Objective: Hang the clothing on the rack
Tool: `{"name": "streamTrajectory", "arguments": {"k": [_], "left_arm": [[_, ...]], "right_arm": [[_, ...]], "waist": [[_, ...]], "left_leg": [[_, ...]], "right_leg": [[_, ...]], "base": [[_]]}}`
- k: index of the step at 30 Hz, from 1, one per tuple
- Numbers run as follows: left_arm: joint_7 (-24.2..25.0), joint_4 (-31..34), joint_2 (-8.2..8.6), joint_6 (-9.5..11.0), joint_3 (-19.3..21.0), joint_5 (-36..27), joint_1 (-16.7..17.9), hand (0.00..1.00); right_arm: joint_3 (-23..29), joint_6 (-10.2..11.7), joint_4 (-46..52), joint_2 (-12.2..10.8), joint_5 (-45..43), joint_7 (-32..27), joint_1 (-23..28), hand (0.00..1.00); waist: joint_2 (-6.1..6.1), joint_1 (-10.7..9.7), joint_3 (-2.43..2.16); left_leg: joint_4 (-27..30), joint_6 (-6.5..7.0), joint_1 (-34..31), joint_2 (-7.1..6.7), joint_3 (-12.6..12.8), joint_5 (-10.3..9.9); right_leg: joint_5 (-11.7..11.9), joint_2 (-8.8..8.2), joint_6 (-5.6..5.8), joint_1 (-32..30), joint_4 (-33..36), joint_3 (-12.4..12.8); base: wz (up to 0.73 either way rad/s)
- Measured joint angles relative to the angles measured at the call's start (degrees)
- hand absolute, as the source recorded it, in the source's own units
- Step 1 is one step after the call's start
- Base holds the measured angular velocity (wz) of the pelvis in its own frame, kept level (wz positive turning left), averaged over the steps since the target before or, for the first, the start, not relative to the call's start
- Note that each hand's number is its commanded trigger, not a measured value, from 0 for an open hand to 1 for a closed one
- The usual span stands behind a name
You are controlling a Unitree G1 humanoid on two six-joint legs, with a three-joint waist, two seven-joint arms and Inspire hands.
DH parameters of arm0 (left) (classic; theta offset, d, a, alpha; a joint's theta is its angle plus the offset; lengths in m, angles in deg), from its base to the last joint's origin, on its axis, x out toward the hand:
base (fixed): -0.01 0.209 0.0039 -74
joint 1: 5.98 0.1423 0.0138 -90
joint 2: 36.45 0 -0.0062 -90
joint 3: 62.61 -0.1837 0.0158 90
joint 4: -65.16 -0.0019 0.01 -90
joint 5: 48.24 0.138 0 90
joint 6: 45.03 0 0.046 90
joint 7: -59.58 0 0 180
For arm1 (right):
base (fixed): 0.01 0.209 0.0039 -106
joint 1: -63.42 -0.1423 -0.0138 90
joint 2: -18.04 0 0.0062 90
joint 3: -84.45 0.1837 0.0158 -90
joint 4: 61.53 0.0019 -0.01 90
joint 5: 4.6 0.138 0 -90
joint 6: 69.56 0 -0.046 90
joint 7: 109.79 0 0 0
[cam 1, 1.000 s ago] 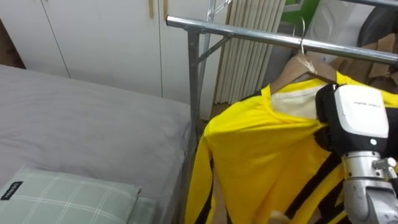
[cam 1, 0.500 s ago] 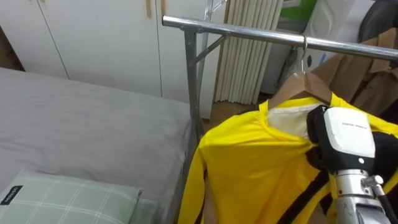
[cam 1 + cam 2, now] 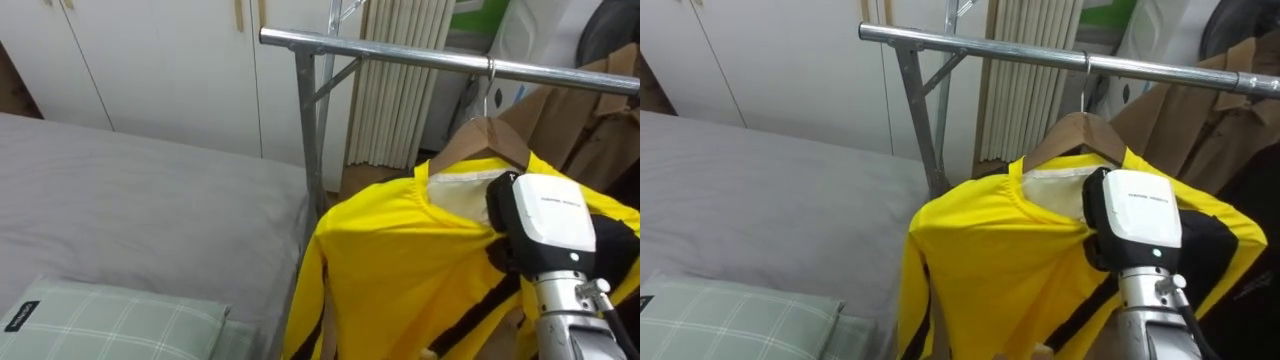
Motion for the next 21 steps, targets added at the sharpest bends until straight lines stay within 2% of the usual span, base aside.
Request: {"name": "streamTrajectory", "arguments": {"k": [1, 2, 21], "left_arm": [[-0.01, 0.00, 0.00, 0.00, 0.00, 0.00, 0.00, 0.00], [-0.02, 0.00, 0.00, 0.00, 0.00, 0.00, 0.00, 0.00], [-1.66, -0.01, 0.51, -0.01, -0.01, -0.09, 0.00, 0.00]], "right_arm": [[0.00, -0.01, 0.00, -0.03, 0.02, 0.04, 0.00, 0.22], [-0.02, -0.01, 0.00, -0.11, 0.03, 0.09, -0.01, 0.00], [-0.15, -0.05, -0.31, -1.14, 6.91, 0.41, -0.12, 0.00]], "waist": [[0.00, 0.00, 0.00], [0.00, 0.00, 0.00], [-0.07, -0.01, 0.03]], "left_leg": [[0.00, 0.00, 0.01, 0.00, 0.00, 0.00], [0.00, 0.00, 0.01, 0.00, 0.00, 0.00], [0.00, 0.00, 0.33, -0.01, -0.18, 0.00]], "right_leg": [[0.00, 0.01, 0.00, 0.01, -0.01, 0.00], [0.00, 0.01, 0.00, 0.01, -0.01, 0.00], [-0.03, -0.01, 0.02, 0.36, -0.25, -0.05]], "base": [[0.00], [0.00], [0.00]]}}
